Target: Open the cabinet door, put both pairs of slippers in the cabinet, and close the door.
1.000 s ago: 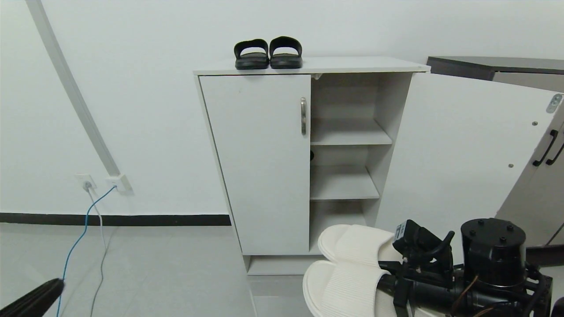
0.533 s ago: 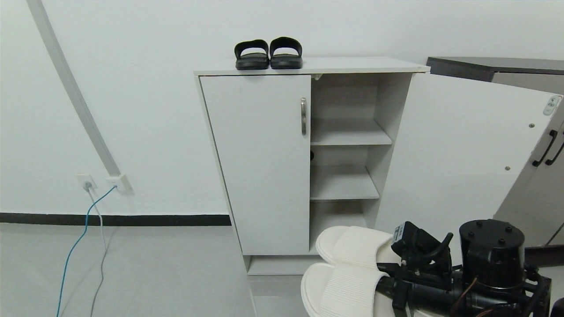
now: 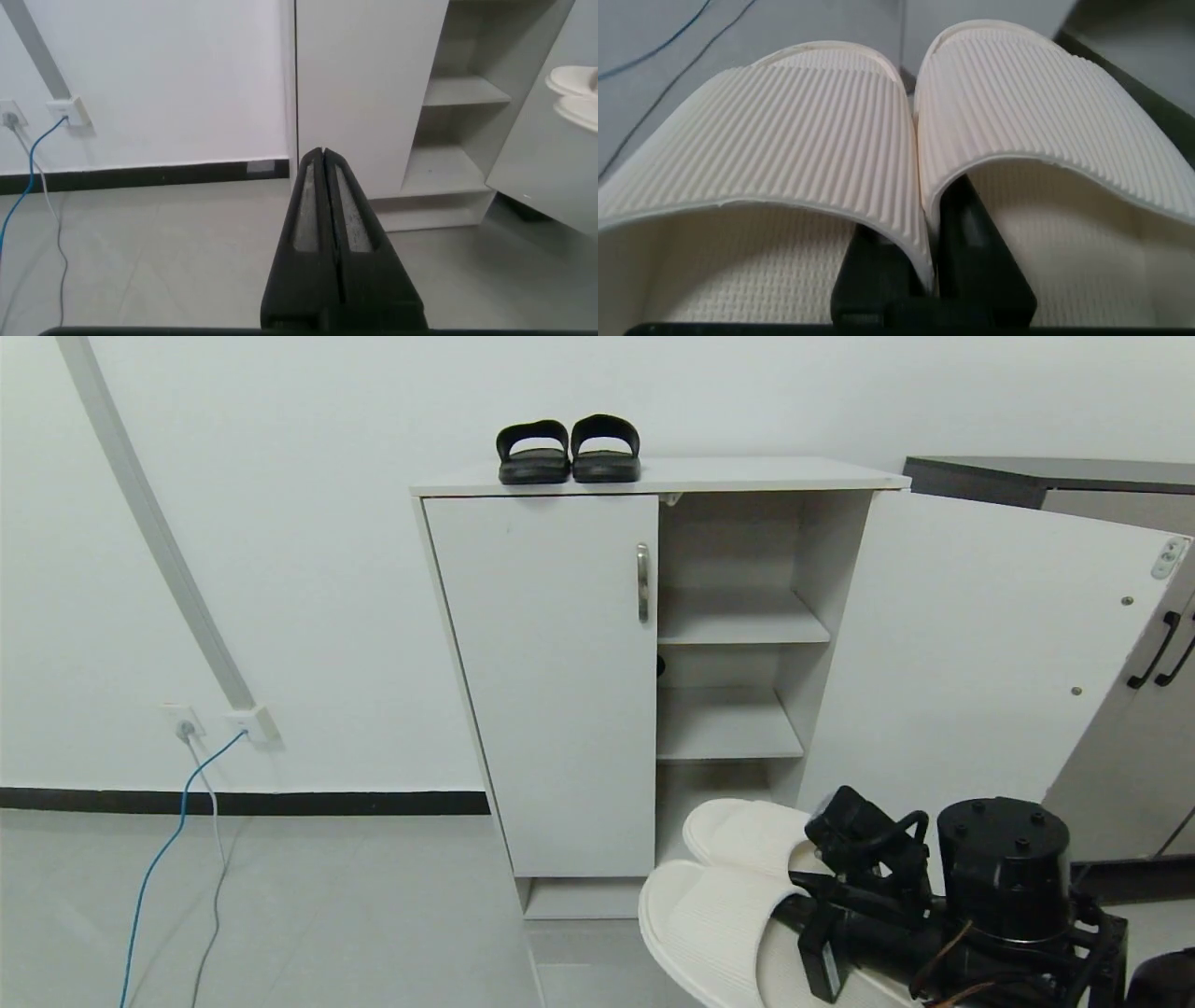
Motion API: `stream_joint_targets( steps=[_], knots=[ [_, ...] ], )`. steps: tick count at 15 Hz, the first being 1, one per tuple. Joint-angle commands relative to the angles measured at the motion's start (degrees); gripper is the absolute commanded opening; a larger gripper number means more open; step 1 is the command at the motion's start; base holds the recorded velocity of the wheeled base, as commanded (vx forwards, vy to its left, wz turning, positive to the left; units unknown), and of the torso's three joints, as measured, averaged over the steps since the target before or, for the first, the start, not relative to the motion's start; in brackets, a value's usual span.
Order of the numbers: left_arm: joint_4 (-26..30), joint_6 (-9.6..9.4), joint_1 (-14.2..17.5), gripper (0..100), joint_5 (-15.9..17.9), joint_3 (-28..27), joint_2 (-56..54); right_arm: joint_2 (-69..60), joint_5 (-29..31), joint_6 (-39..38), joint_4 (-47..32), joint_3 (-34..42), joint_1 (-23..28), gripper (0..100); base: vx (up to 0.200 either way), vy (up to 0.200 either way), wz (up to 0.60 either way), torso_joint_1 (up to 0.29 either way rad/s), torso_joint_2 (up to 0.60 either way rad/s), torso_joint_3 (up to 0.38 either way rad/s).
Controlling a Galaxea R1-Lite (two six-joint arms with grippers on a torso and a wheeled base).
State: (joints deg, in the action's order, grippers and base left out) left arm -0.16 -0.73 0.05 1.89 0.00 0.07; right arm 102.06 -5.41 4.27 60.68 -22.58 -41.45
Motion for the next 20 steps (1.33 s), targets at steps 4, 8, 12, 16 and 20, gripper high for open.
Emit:
stream_joint_targets(
  steps=[4, 8, 12, 16, 20],
  knots=[
    [0.0, 0.56, 0.1, 0, -0.6, 0.0, -0.1, 16.1, 22.6, -11.2, 7.2, -13.1, -8.1, 0, 0.0, 0.0, 0.0, 0.0, 0.0, 0.0],
    [0.0, 0.47, 0.0, 0, -0.6, 0.0, -0.1, 22.1, 32.4, -12.6, 7.4, -21.3, -9.2, 0, 0.0, 0.0, 0.0, 0.0, 0.0, 0.0],
    [0.0, 0.56, 0.0, 0, -0.7, 0.0, -0.1, 23.8, 45.5, -17.7, -0.9, -30.4, -8.0, 0, 0.0, 0.0, 0.0, 0.0, 0.0, 0.0],
    [0.0, 0.56, 0.0, 0, -0.7, 0.0, -0.1, 25.8, 49.6, -17.7, -1.4, -32.7, -6.0, 0, 0.0, -0.2, 0.0, 0.0, 0.0, 0.001],
    [0.0, 0.56, 0.0, 0, -0.7, 0.0, -0.1, 26.6, 49.6, -17.5, -1.4, -32.7, -5.7, 0, 0.0, -0.2, 0.0, 0.007, 0.0, 0.001]
  ],
)
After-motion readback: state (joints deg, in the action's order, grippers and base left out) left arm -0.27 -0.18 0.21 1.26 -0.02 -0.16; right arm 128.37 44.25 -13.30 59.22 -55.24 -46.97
